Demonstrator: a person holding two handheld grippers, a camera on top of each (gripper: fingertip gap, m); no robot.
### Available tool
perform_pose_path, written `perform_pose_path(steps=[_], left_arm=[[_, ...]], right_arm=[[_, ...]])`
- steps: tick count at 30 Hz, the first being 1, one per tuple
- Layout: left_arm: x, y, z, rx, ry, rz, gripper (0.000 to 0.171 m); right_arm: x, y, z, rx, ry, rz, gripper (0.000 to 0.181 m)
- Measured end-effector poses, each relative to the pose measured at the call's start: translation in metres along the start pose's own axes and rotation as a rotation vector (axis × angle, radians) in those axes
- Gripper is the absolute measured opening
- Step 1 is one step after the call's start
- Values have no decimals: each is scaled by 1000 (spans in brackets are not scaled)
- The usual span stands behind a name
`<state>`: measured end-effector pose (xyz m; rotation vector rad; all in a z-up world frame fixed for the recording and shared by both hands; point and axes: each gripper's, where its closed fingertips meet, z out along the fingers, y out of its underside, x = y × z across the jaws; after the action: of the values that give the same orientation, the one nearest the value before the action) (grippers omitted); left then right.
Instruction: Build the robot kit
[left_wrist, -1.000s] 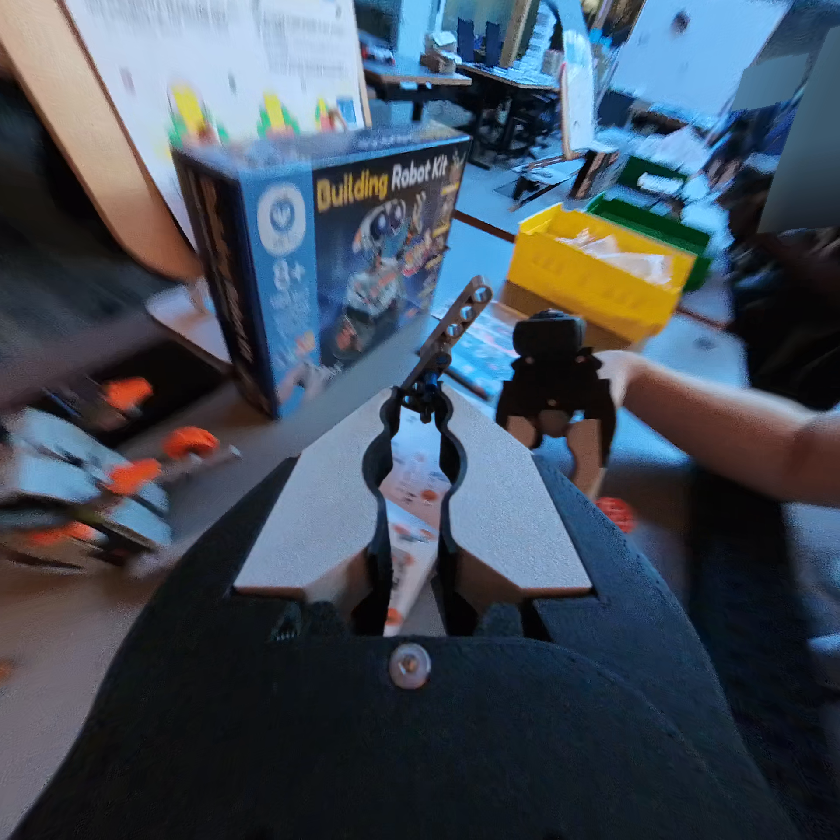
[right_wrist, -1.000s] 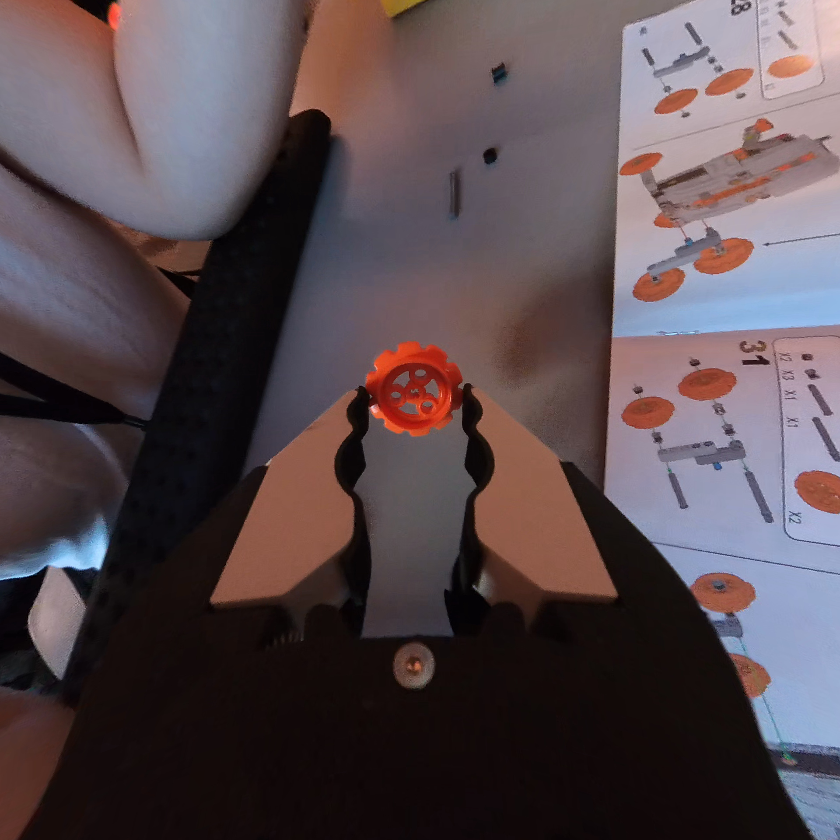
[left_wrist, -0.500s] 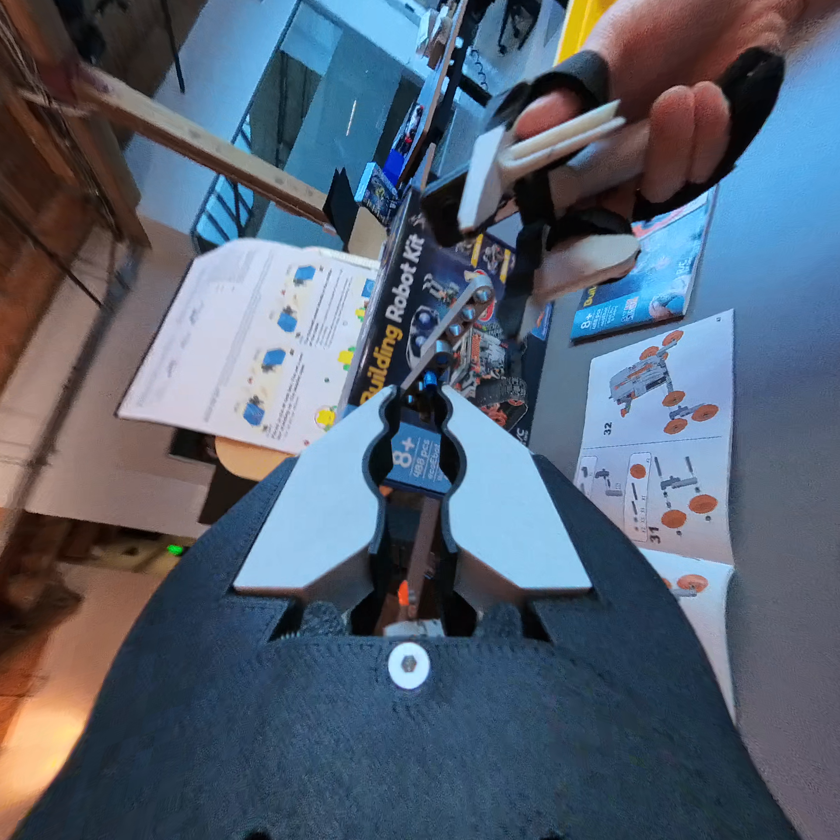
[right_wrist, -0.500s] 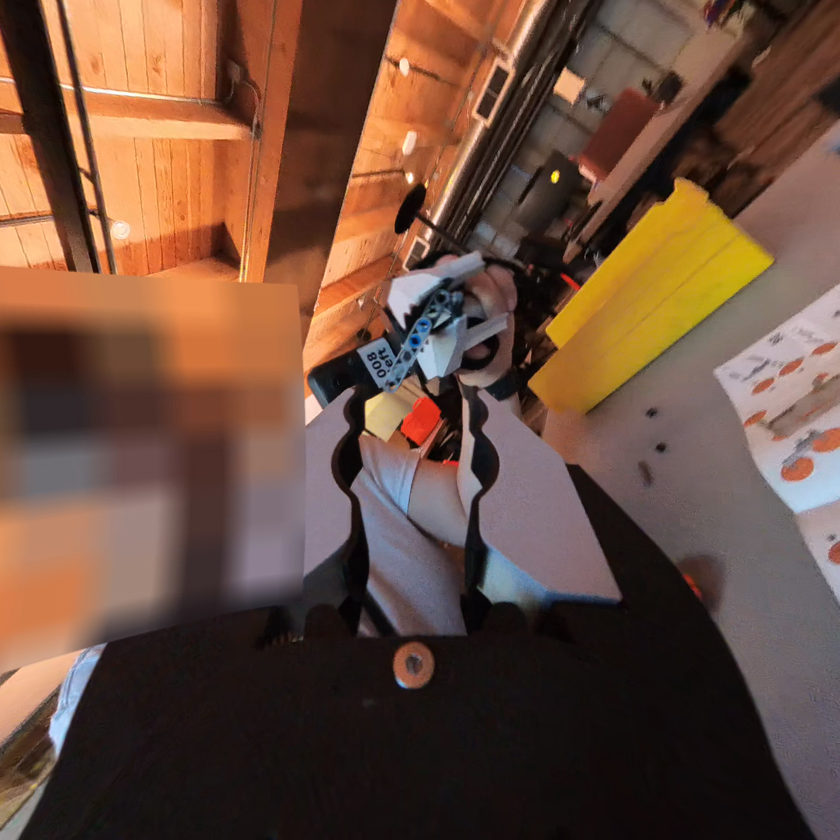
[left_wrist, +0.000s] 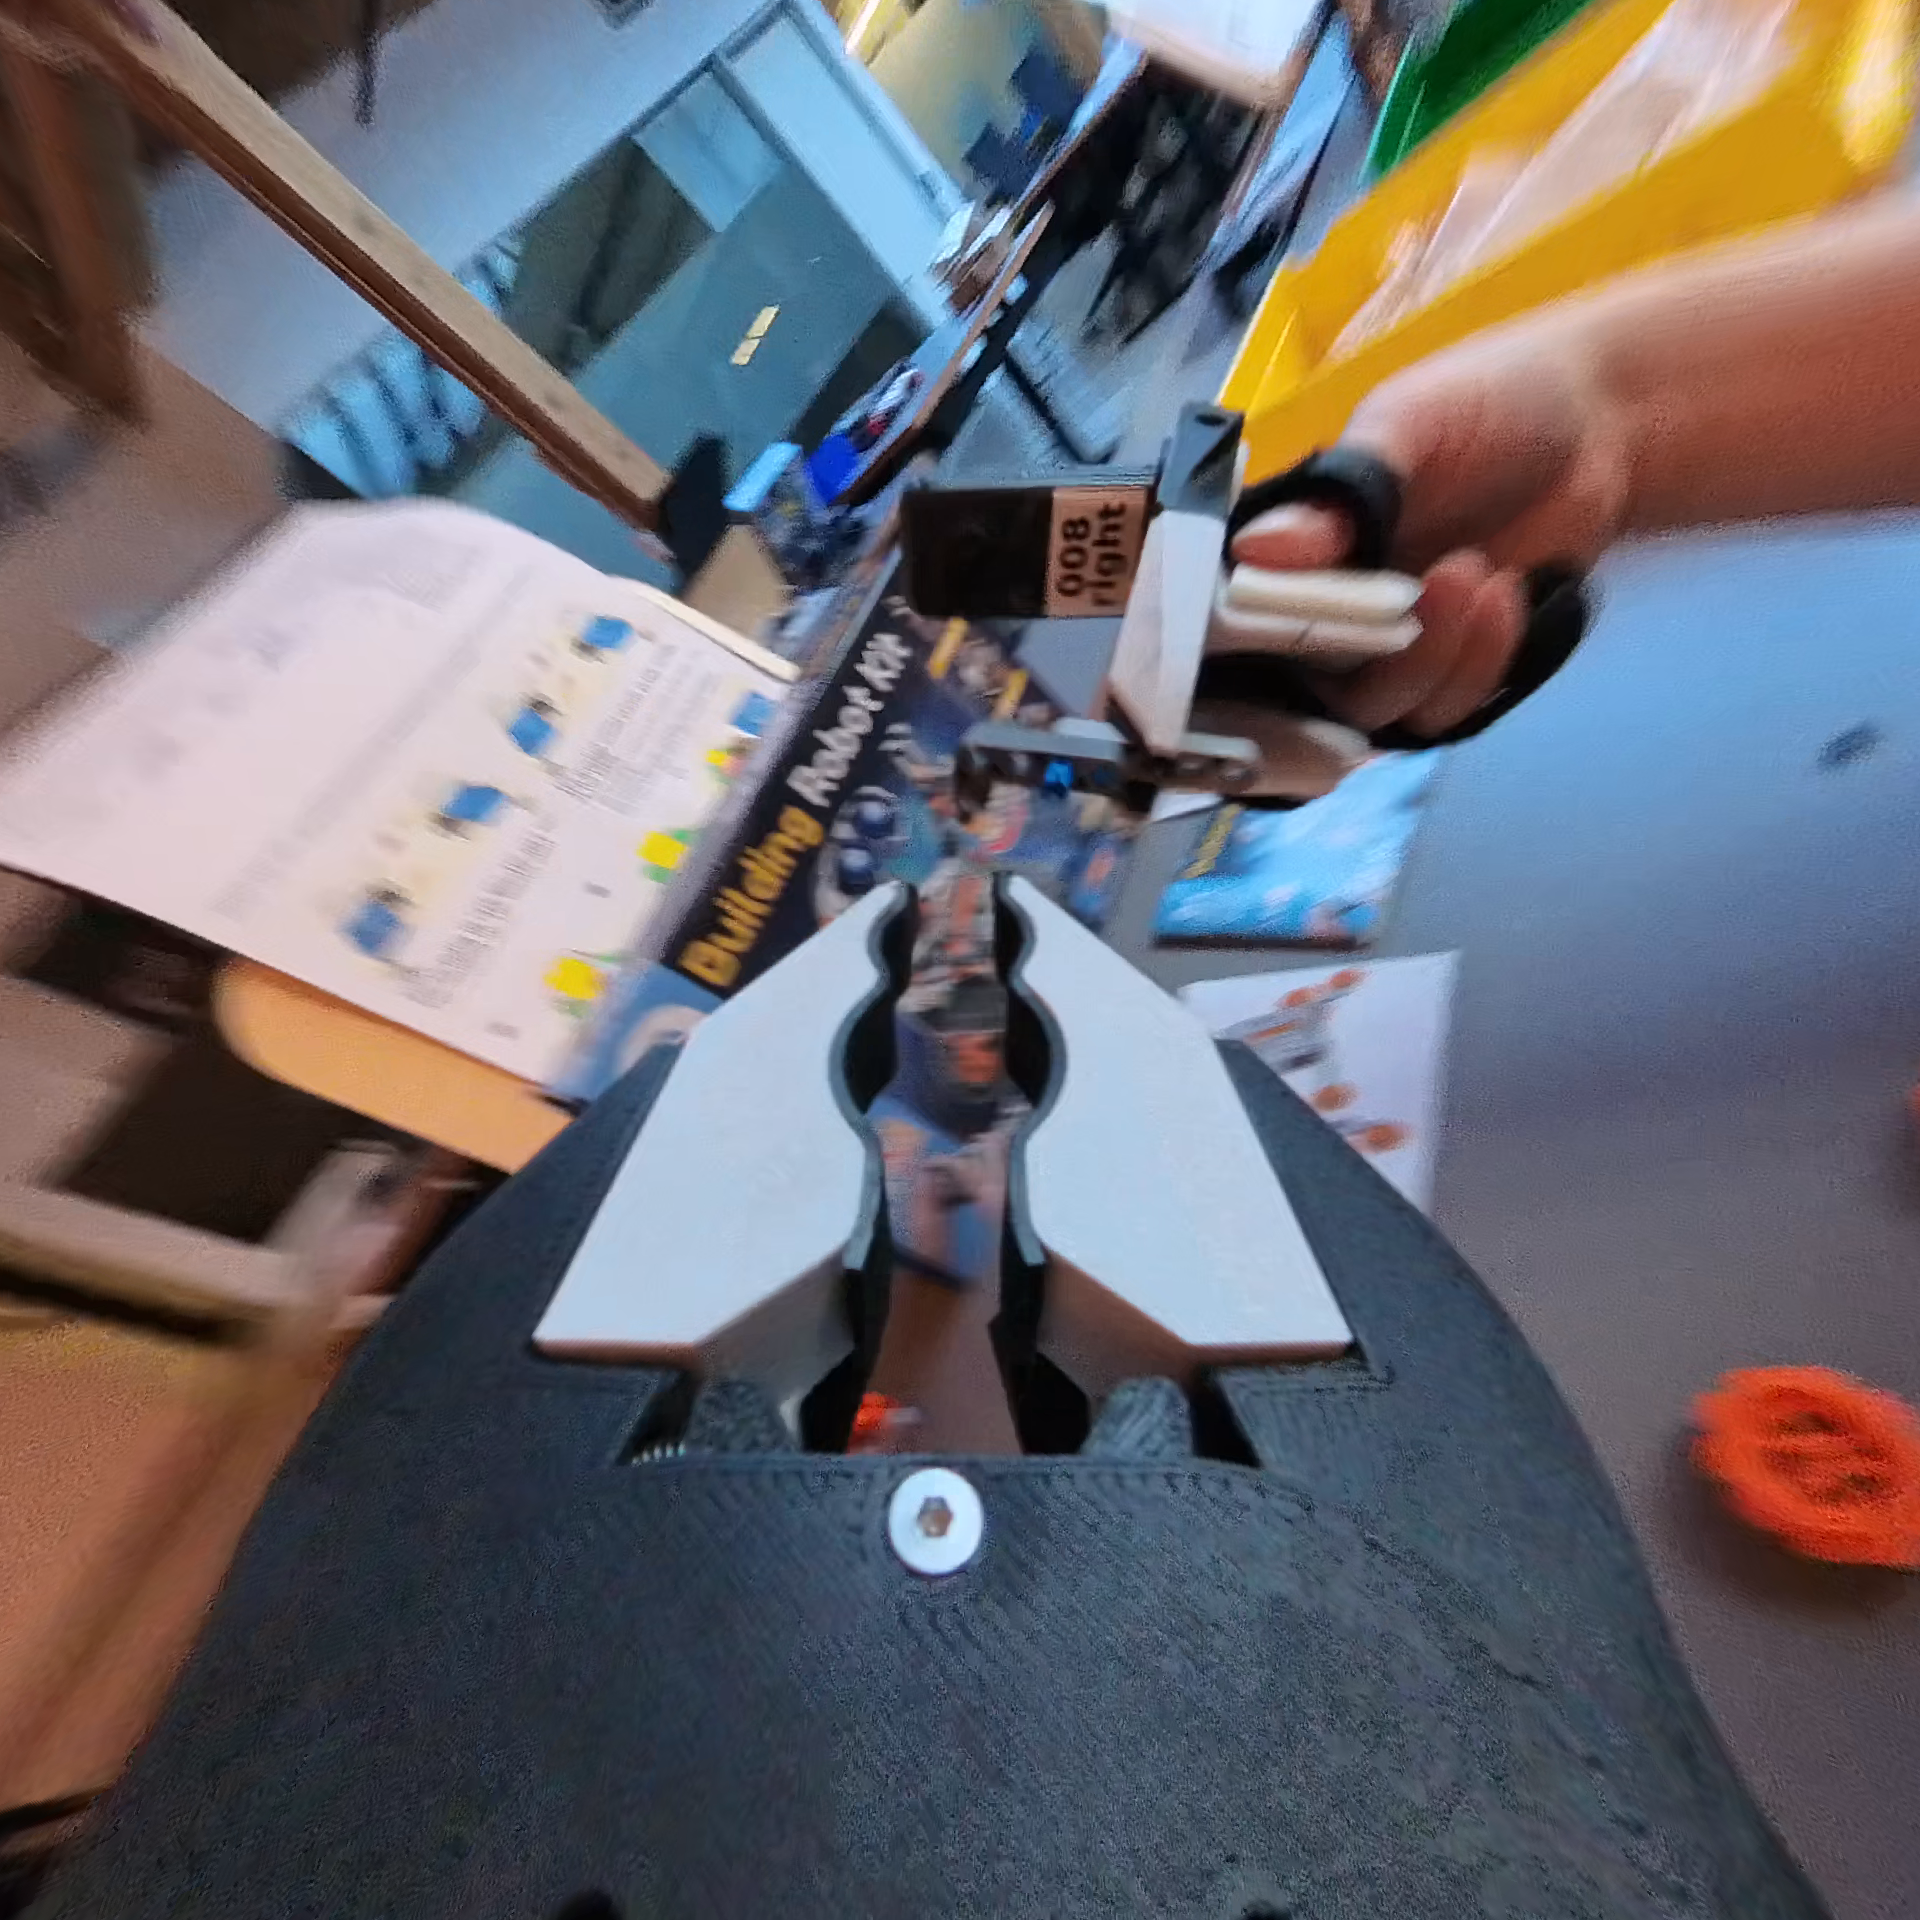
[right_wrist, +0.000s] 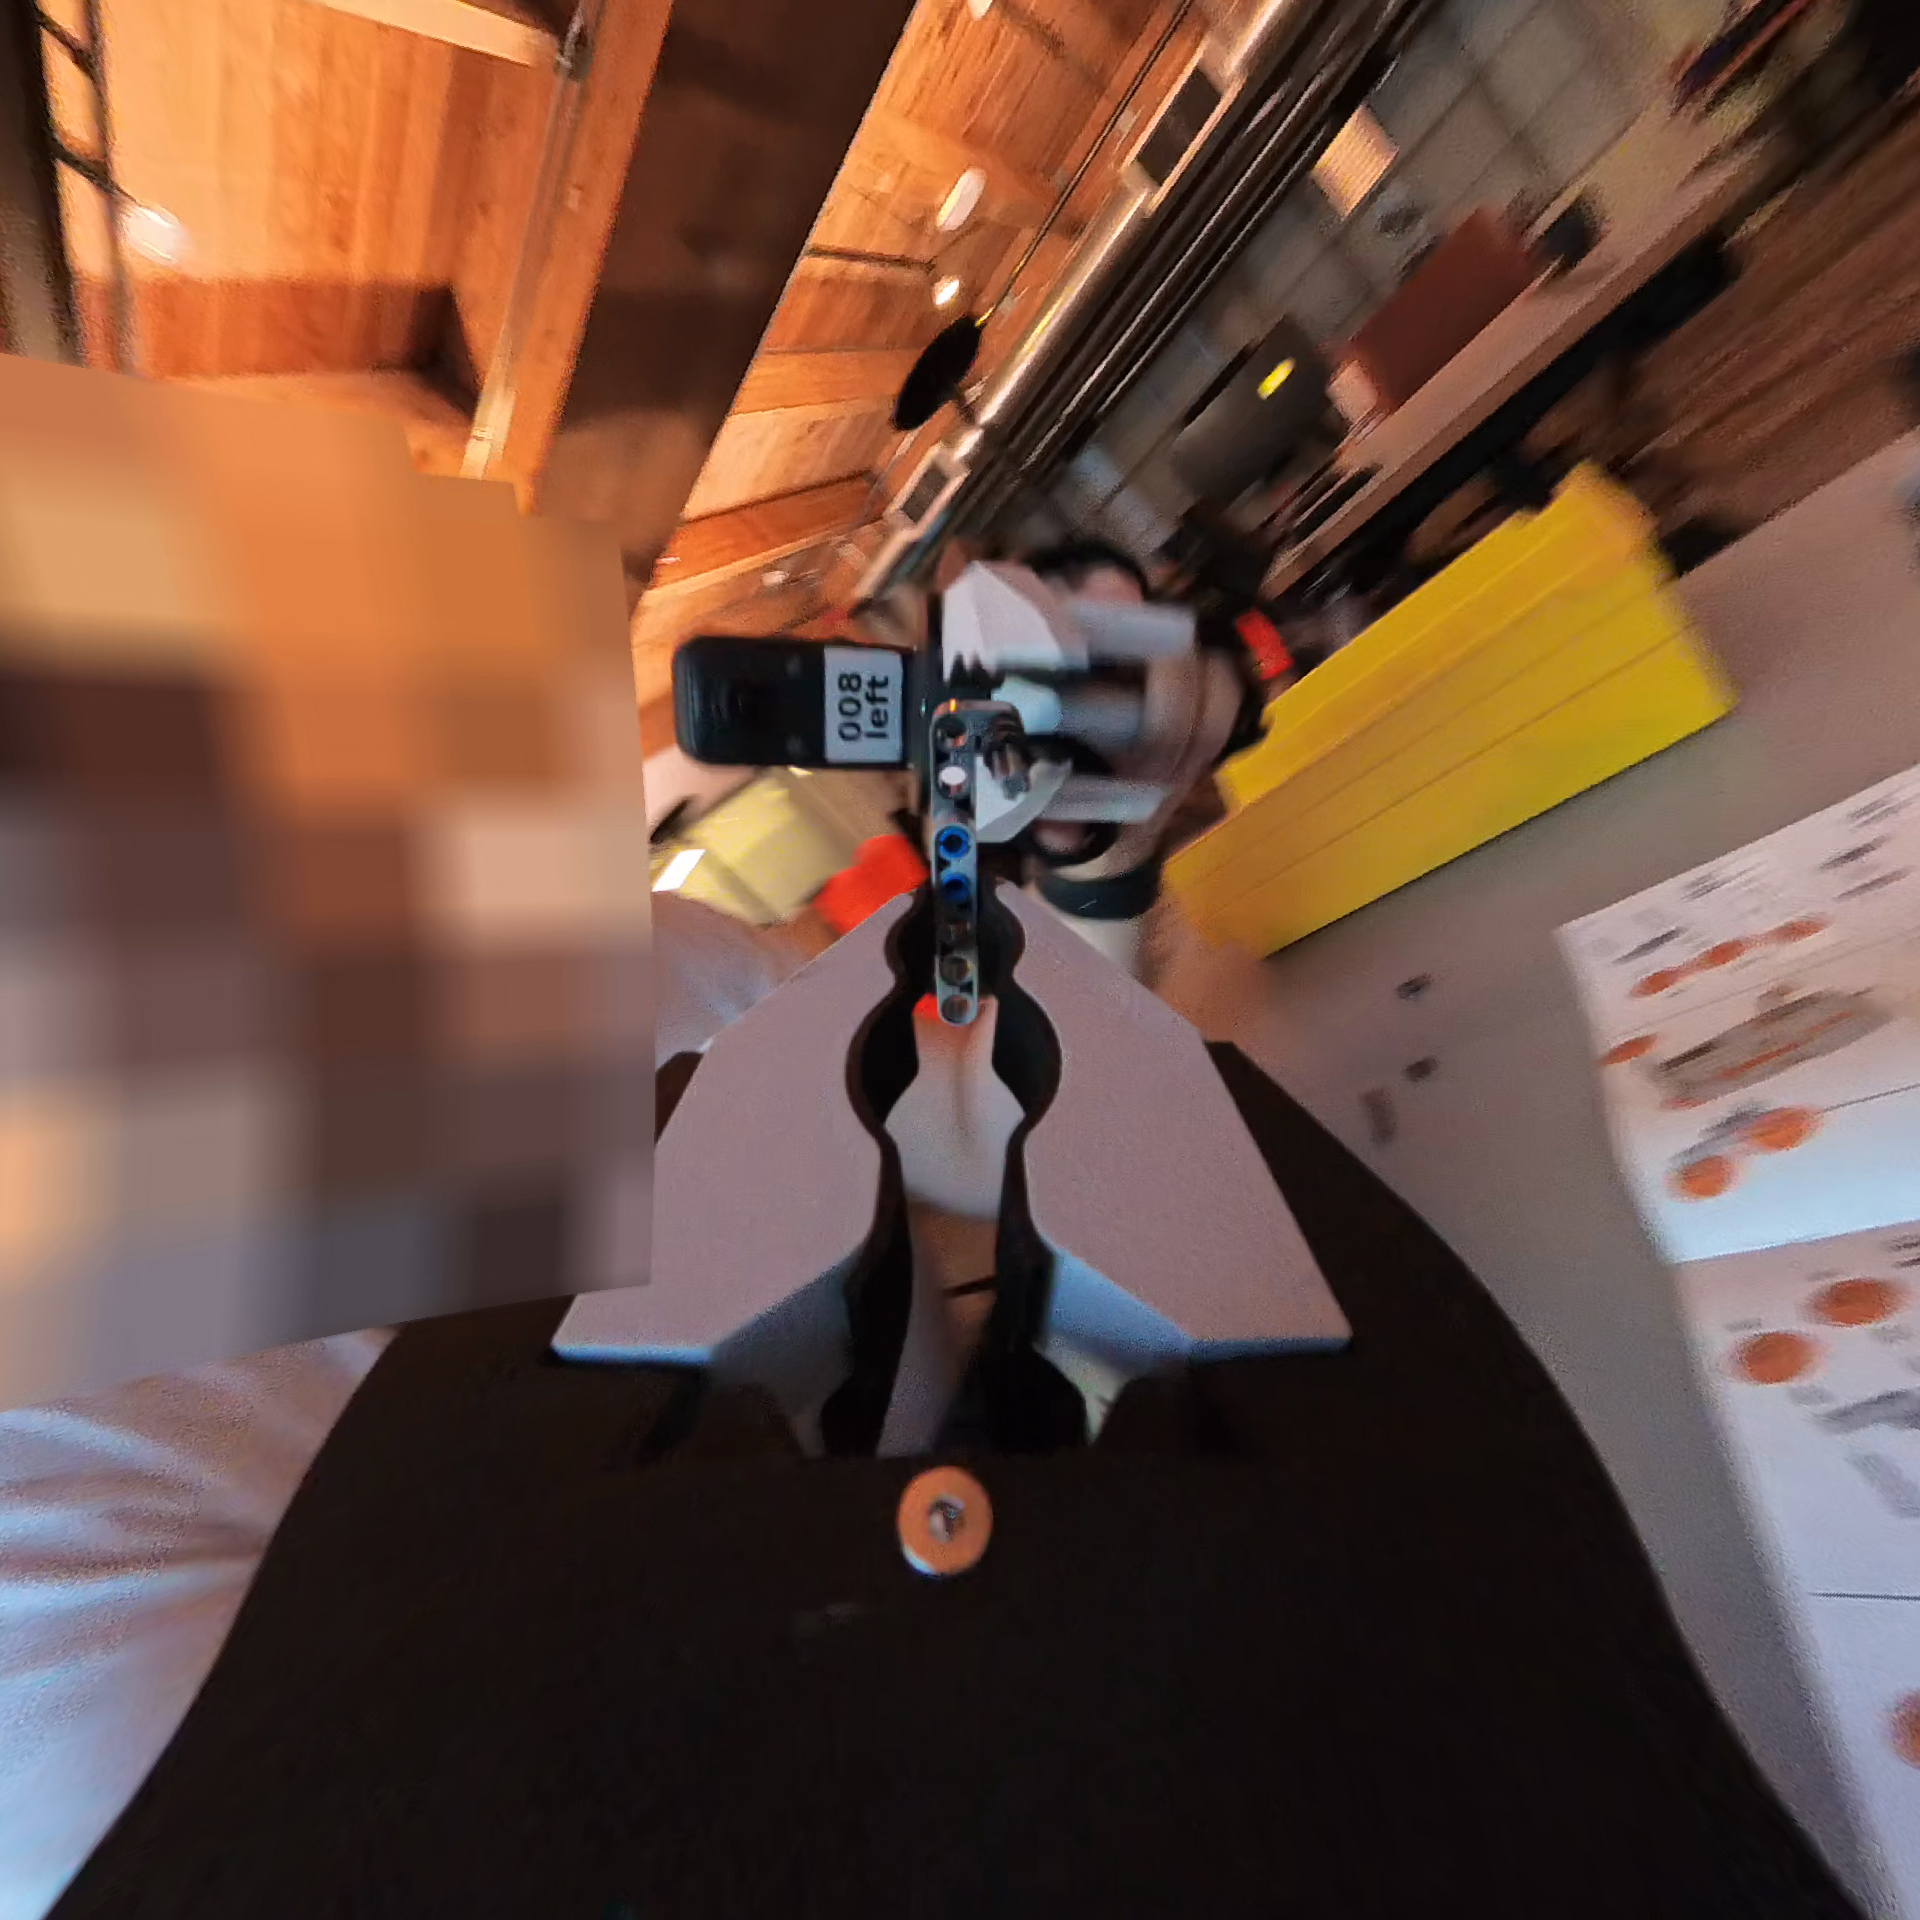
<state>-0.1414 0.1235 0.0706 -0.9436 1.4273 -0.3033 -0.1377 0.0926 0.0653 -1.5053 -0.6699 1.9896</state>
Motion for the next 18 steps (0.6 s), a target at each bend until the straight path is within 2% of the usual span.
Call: perform_pose_path(steps=[1, 2, 4, 6, 7, 8, 11, 13, 18], left_arm=[[0, 4, -3, 28, 66, -156, 8], [-3, 7, -7, 61, 128, -322, 11], [-20, 2, -15, 216, 224, -672, 29], [-35, -16, -32, 432, 403, -991, 38], [-40, -20, -37, 494, 460, -1089, 39], [-41, -20, -39, 506, 479, -1109, 37], [-35, -16, -33, 437, 387, -959, 28], [-30, -28, -37, 457, 403, -892, 21], [-22, -39, -37, 460, 442, -857, 21]], right_arm=[[4, -7, -2, 25, 66, -104, 6], [8, -11, -3, 29, 143, -215, 6], [13, -14, -5, 13, 276, -436, 6], [3, -15, 1, 7, 295, -569, 6], [1, -17, 3, 12, 310, -602, 6], [-2, -19, 4, 21, 321, -642, 6], [-7, -18, 8, 11, 348, -772, 6], [-6, -15, 9, -24, 375, -837, 6], [-2, -6, 13, -102, 415, -912, 6]])
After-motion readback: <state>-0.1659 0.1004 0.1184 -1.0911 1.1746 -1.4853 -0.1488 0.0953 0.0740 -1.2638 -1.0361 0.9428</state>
